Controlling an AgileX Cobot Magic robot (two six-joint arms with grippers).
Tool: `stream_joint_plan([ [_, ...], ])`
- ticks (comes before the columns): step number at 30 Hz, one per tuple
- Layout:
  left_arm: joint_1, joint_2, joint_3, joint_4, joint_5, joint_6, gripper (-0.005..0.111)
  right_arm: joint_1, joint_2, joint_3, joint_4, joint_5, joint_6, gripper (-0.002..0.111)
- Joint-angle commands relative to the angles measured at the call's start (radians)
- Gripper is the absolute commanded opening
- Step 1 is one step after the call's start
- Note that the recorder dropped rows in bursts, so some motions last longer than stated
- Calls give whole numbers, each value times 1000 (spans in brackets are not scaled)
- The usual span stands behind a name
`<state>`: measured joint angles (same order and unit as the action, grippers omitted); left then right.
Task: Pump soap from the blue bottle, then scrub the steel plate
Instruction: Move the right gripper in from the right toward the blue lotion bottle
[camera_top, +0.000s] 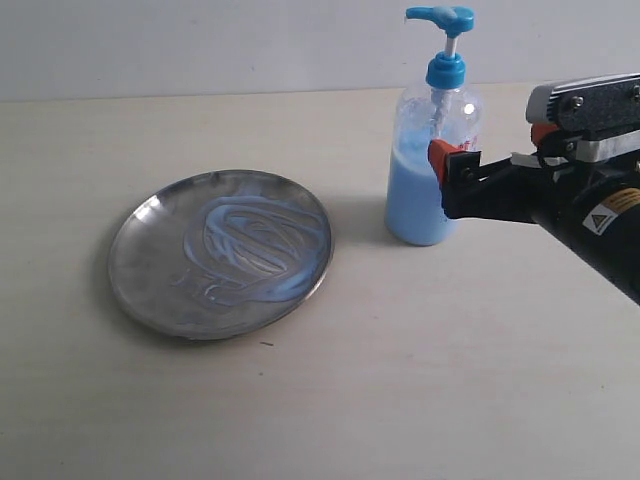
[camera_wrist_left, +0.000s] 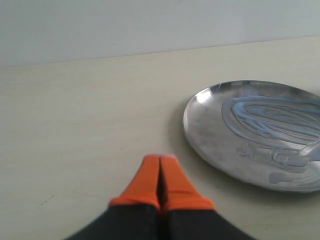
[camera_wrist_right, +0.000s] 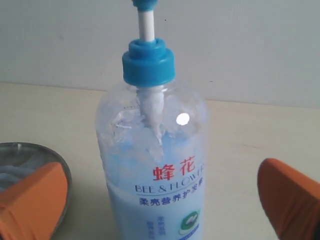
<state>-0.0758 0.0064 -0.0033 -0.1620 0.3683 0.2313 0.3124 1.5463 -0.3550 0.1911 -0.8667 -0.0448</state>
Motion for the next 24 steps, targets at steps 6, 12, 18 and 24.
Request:
stream_joint_plan([
  [6,-6,-6,3,-2,-5,0,0,2,127,-1,-16,-110,30,105],
  [12,-6,-6,3,-2,-5,0,0,2,201,-3,-20,-186,45,105],
  [18,-6,-6,3,-2,-5,0,0,2,250,-38,-78,-200,73,105],
  [24,-6,-6,3,-2,-5,0,0,2,286,-92,-29,-158,71,105],
])
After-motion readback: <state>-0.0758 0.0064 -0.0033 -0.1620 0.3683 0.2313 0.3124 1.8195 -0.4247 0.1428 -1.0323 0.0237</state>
